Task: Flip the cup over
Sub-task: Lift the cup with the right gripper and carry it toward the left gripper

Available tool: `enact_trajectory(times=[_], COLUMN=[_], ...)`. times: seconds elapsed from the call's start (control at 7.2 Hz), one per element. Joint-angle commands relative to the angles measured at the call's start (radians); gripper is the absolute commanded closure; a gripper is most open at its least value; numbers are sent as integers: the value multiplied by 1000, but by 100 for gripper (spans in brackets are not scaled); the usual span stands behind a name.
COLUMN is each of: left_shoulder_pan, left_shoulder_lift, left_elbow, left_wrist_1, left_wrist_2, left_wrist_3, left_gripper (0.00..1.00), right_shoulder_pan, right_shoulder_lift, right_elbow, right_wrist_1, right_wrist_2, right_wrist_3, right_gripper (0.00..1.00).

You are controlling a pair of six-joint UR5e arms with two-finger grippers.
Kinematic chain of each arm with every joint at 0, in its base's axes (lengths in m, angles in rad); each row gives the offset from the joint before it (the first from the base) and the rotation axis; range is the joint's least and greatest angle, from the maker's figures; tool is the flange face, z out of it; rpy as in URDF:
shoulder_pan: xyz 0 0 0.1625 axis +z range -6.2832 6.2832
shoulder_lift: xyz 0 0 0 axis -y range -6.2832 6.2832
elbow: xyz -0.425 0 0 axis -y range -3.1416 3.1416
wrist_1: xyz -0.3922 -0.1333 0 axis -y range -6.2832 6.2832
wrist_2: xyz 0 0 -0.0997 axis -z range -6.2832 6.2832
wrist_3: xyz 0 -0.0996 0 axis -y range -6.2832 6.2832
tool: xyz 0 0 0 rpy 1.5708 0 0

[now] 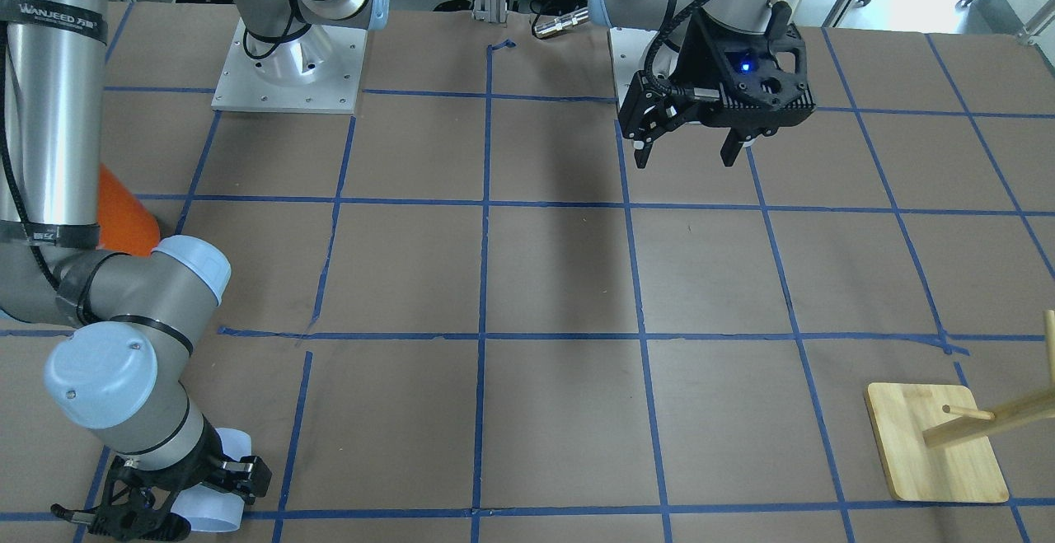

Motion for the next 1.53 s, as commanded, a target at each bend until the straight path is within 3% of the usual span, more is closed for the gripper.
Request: enact_trajectory(times=[0.0, 0.28, 0.56, 0.97, 1.39], left_shoulder_pan=[0, 3, 8, 28, 107], left_shoulder_lift=[0, 0, -17, -31, -61], left_elbow=[0, 0, 2, 18, 3], left_wrist_1=[2, 2, 12, 3, 12], left_wrist_2=[0, -2, -8, 26, 5], left_wrist_3=[0, 0, 8, 6, 12], left_gripper=[0, 0, 0, 0, 0], right_shoulder_pan=[93, 272, 416, 556, 578], right_shoulder_lift=[-32, -34, -33, -16, 4], right_elbow=[-32, -32, -23, -9, 1], right_wrist_1=[-4, -74, -80, -117, -117], right_wrist_2=[-7, -62, -151, -142, -140], right_wrist_3=[-81, -192, -481, -780, -1022], right_gripper=[67, 67, 68, 67, 63])
